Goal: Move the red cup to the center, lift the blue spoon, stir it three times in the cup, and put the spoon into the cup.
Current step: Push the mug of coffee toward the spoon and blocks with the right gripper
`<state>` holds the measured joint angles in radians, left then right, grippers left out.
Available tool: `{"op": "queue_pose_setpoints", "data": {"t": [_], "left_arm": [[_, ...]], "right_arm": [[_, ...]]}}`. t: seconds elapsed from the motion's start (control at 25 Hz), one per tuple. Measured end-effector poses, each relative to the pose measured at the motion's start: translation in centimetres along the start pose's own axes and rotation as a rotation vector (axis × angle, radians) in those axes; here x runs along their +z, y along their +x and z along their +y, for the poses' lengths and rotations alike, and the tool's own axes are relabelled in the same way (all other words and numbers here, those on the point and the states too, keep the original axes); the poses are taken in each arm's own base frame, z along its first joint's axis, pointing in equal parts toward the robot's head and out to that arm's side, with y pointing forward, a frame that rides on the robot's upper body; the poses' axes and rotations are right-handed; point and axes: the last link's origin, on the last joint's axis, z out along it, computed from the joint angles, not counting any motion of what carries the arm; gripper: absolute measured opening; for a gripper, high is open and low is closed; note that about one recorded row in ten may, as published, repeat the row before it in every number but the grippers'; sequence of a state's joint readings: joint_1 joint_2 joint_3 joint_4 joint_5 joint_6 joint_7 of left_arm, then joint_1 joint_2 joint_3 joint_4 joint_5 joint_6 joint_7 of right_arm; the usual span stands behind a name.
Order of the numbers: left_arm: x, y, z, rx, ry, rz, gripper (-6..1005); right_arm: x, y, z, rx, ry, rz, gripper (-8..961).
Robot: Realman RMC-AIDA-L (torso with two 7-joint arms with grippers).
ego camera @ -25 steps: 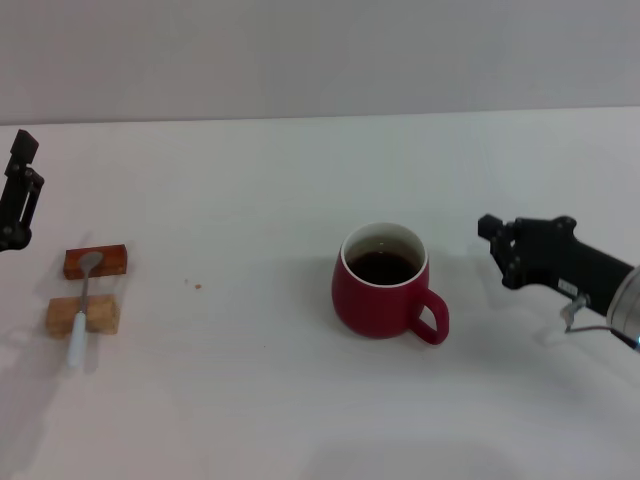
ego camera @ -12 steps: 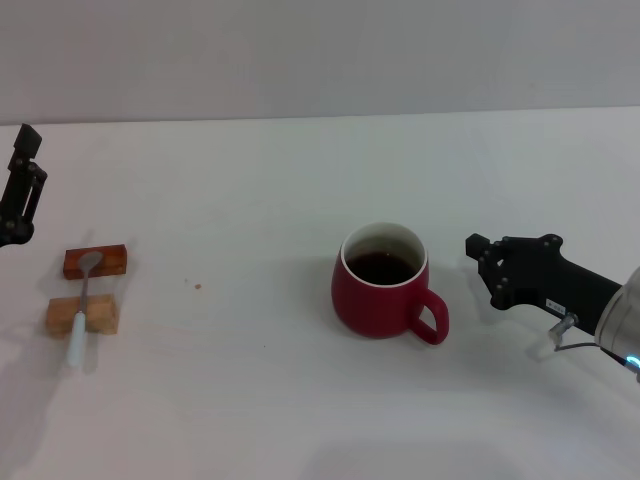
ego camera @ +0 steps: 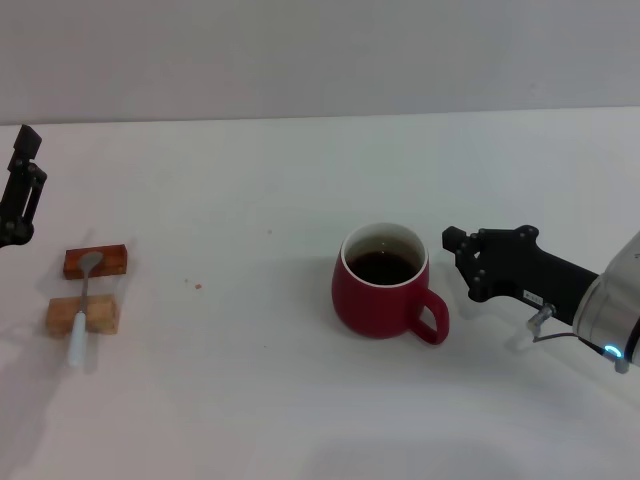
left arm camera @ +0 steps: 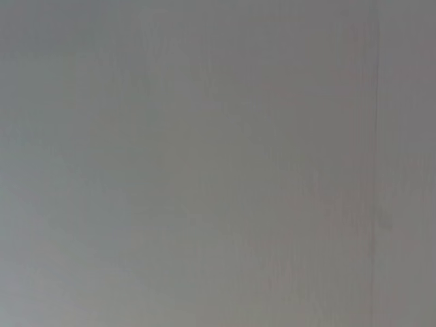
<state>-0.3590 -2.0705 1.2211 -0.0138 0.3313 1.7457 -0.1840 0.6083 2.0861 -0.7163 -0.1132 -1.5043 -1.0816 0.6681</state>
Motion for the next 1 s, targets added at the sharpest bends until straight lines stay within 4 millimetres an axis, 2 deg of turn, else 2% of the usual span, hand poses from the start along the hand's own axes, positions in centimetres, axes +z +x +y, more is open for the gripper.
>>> {"op": "queue_pose_setpoints", "data": {"t": [1.0], "left_arm": [[-0.2,0.0,0.0,-0.001,-0.002,0.0,543]], "right_arm": [[2.6,-1.5,1.8,-0.04,-0.085,-0.011,-1]]}}
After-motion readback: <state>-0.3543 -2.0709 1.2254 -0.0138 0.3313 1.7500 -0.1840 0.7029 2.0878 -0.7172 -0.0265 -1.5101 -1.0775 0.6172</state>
